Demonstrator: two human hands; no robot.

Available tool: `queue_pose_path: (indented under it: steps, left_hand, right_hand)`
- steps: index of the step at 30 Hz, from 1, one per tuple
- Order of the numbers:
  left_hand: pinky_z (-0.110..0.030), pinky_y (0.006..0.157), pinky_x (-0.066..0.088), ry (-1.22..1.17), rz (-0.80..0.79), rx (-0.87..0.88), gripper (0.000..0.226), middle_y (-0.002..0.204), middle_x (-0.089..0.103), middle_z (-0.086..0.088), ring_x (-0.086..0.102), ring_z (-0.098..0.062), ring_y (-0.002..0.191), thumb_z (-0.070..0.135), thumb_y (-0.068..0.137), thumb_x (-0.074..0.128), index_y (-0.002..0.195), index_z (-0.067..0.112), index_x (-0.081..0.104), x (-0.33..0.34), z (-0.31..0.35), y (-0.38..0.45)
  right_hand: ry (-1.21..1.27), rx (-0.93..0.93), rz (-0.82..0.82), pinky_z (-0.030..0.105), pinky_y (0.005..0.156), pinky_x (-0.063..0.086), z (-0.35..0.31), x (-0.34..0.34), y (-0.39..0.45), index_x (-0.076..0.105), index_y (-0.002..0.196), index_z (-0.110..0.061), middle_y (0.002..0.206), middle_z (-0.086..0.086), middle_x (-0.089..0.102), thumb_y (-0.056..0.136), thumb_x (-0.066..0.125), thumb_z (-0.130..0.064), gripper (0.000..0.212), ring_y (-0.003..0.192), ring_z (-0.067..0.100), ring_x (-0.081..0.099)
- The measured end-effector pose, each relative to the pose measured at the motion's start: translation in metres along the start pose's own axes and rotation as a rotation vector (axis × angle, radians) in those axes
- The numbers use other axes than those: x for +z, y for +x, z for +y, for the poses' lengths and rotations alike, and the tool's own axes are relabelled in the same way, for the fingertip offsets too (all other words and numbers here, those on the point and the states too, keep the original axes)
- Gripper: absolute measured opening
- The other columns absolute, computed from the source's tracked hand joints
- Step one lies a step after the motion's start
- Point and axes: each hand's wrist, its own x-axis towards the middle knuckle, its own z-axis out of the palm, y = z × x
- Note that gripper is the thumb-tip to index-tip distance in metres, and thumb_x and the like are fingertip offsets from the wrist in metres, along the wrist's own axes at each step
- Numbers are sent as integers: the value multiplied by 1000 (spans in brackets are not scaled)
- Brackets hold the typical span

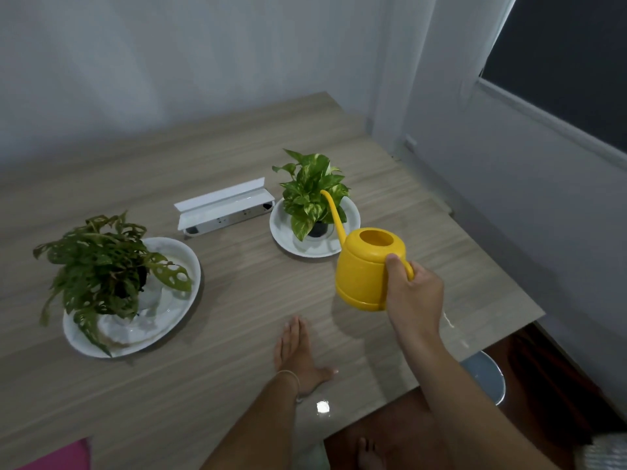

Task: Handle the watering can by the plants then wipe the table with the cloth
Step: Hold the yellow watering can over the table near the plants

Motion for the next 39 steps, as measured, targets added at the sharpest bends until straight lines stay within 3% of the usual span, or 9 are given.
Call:
queue_pose_path:
  steps: [5,9,13,16,23,29,32,39]
  left_hand:
    - [-38,121,-14,7,9,-2,134,159,-34,3,-31,-15,146,71,68,66,151,20,-27,0,0,-1]
    - [-39,121,-13,-1,6,6,134,159,-33,2,-30,-16,146,70,68,67,152,20,-26,-1,1,-2]
    - [-39,121,-13,-19,22,19,134,160,-31,2,-29,-15,147,69,68,68,153,20,-23,0,1,-4]
    - [-39,121,-12,-15,18,19,134,160,-32,1,-29,-14,147,70,69,68,153,20,-23,0,0,-4]
    - [-40,121,-13,-14,16,15,135,159,-33,3,-30,-15,146,70,67,69,153,21,-22,-1,2,-7]
    - [-40,121,-12,-16,15,18,135,159,-34,2,-30,-16,146,71,68,69,152,21,-23,0,2,-6]
    - [-41,122,-12,-9,17,16,133,159,-34,2,-30,-16,146,71,69,68,152,21,-24,0,2,-6]
    - [-41,121,-13,-3,7,22,131,159,-34,1,-31,-17,146,70,72,66,152,20,-25,0,2,-5]
  right_hand:
    - [6,-2,19,15,42,34,1,-6,-8,41,56,-19,45,-13,45,101,61,-31,51,44,1,42]
    - [7,-7,27,28,50,34,-2,-11,-15,37,54,-22,44,-13,44,100,60,-31,52,44,1,41]
    - [3,-11,19,28,51,36,-3,-15,-19,44,52,-24,45,-14,46,96,58,-38,49,45,0,44]
    - [1,-10,8,21,47,35,-7,-17,-22,54,49,-38,44,-19,47,94,56,-42,45,46,-2,47]
    - [37,-20,1,29,52,34,-14,-18,-26,51,46,-39,42,-18,42,93,57,-42,48,44,-1,42]
    - [53,-42,-2,13,42,33,-21,-18,-25,52,43,-43,40,-21,41,96,58,-38,53,42,-3,44]
    - [52,-47,-2,12,40,33,-24,-18,-22,52,42,-42,39,-21,41,96,59,-36,55,42,-3,44]
    - [36,-30,16,26,49,33,-27,-24,-13,52,43,-40,39,-19,39,93,59,-42,51,42,-2,42]
